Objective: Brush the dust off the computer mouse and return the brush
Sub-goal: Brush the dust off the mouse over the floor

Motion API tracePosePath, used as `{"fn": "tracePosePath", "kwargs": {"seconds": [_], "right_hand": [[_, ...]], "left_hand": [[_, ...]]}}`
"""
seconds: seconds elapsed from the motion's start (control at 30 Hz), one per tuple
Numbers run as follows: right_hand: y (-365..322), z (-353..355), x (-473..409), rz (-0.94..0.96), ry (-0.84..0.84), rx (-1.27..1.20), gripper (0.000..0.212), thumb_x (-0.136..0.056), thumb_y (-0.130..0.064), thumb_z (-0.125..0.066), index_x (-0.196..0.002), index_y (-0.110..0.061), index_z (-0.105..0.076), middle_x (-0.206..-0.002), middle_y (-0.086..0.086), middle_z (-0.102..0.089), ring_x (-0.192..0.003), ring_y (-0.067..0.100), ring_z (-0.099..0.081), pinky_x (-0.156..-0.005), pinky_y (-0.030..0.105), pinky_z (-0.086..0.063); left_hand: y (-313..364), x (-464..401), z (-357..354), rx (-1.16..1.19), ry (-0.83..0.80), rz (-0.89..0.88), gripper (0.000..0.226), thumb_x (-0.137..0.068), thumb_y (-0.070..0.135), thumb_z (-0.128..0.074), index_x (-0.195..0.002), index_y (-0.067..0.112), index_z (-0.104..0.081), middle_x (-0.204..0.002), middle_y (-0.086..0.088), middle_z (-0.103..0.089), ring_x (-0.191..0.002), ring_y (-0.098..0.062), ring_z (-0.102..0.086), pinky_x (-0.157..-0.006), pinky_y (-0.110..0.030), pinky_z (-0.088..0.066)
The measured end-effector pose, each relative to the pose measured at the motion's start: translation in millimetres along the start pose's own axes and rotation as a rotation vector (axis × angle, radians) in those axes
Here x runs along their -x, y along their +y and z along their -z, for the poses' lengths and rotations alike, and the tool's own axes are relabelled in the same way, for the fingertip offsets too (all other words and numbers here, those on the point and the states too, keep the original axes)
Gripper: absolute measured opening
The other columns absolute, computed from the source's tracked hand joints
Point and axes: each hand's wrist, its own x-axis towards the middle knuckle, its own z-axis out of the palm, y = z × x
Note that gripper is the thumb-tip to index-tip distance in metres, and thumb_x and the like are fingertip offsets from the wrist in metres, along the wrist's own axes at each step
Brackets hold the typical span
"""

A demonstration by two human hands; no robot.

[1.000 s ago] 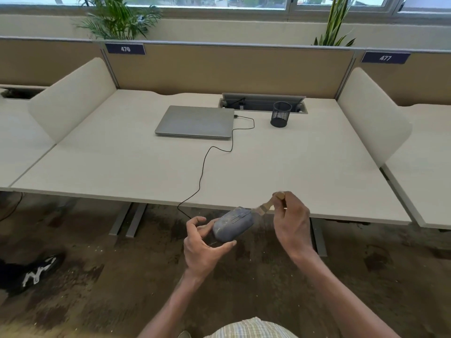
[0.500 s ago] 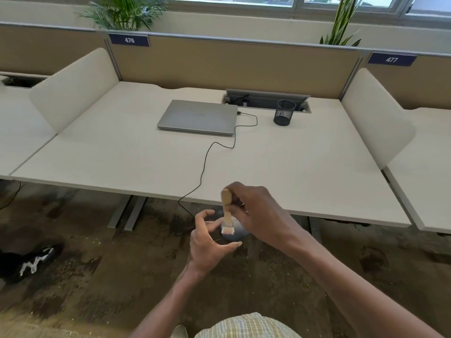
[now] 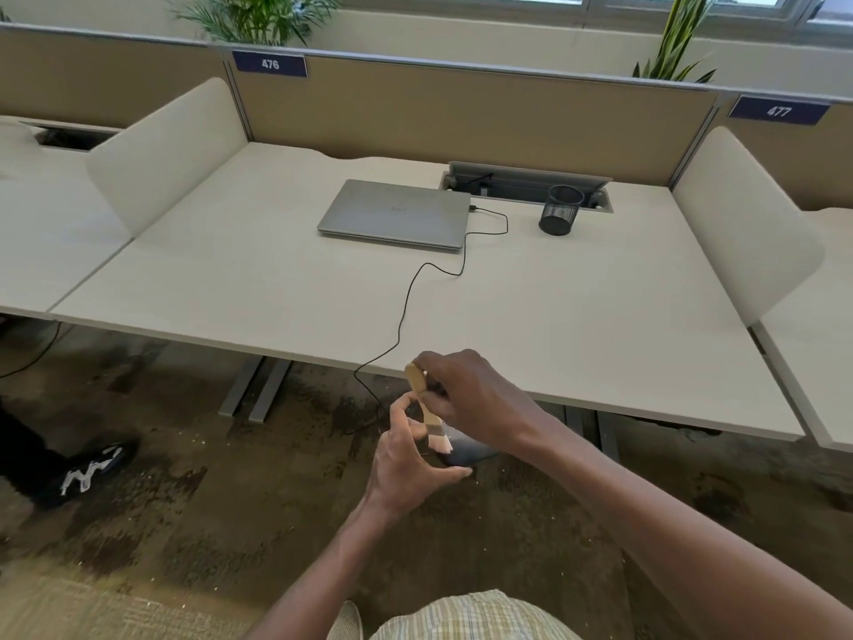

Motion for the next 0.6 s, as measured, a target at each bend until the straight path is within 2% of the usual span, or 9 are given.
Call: {"fn": "tracePosePath", "kwargs": {"seconds": [0.1,0.17,0.27,0.33,0.4,0.5,0.6], "right_hand": [[2.6,1.6,-2.2,-0.020,0.065,0.005,0.013,-0.094,-0.013,-0.060,-0.083,-0.011,-0.053,-0.064,0.004,-0.059,-0.054,0.022,-0.053,-0.053,0.039,-0.047],[3.4,1.7,-2.6,-0.027,0.066,-0.016,0.008,-0.093,-0.014,-0.061,-0.088,-0.010,-0.057,-0.069,0.006,-0.066,-0.059,0.023,-0.061,-0.056,0.040,-0.053],[1.1,-4.4,-0.6,-0.036,0.015,-0.051,0.003,-0.093,-0.012,-0.061,-0.090,-0.010,-0.061,-0.071,0.007,-0.068,-0.060,0.024,-0.061,-0.057,0.040,-0.052],[1.3,-6.6,0.1,-0.040,0.012,-0.050,0.006,-0.093,-0.010,-0.060,-0.087,-0.011,-0.060,-0.069,0.007,-0.066,-0.059,0.026,-0.060,-0.057,0.043,-0.051],[4.0,-3.5,-2.4,-0.056,0.037,-0.036,0.010,-0.093,-0.010,-0.060,-0.084,-0.011,-0.056,-0.067,0.008,-0.065,-0.058,0.026,-0.060,-0.057,0.043,-0.050],[8.8,2.2,-6.7,-0.072,0.086,-0.013,0.009,-0.092,-0.010,-0.060,-0.084,-0.009,-0.056,-0.066,0.008,-0.065,-0.058,0.027,-0.060,-0.058,0.045,-0.053],[7.2,0.2,-5.8,-0.072,0.090,-0.062,0.004,-0.091,-0.010,-0.062,-0.088,-0.008,-0.060,-0.070,0.008,-0.069,-0.061,0.026,-0.065,-0.061,0.044,-0.056]], "left_hand": [[0.4,-1.9,1.9,-0.027,-0.018,-0.017,0.120,-0.049,0.042,-0.097,-0.143,0.005,-0.032,-0.084,0.034,-0.059,-0.088,0.018,-0.060,-0.088,-0.013,-0.052],[-0.7,-2.2,2.8,-0.024,-0.034,-0.007,0.128,-0.049,0.043,-0.097,-0.147,0.007,-0.024,-0.083,0.030,-0.060,-0.087,0.009,-0.064,-0.085,-0.015,-0.054],[-2.7,-2.8,2.8,-0.025,-0.054,0.012,0.130,-0.049,0.042,-0.098,-0.148,0.010,-0.021,-0.080,0.028,-0.059,-0.080,0.003,-0.067,-0.075,-0.019,-0.059],[-2.9,-3.8,2.4,-0.038,-0.067,0.010,0.132,-0.049,0.043,-0.097,-0.150,0.009,-0.018,-0.078,0.028,-0.059,-0.078,0.008,-0.064,-0.075,-0.017,-0.057],[-2.5,-4.5,1.7,-0.034,-0.069,0.006,0.136,-0.050,0.043,-0.096,-0.152,0.009,-0.013,-0.080,0.026,-0.065,-0.083,0.009,-0.064,-0.081,-0.011,-0.053],[-1.1,-4.2,1.0,-0.027,-0.073,0.000,0.140,-0.050,0.043,-0.096,-0.154,0.010,-0.008,-0.096,0.015,-0.075,-0.097,0.003,-0.065,-0.090,-0.013,-0.050],[0.5,-3.8,2.3,-0.017,-0.065,0.016,0.139,-0.050,0.043,-0.096,-0.154,0.016,-0.009,-0.097,0.011,-0.075,-0.096,0.001,-0.067,-0.087,-0.013,-0.052]]}}
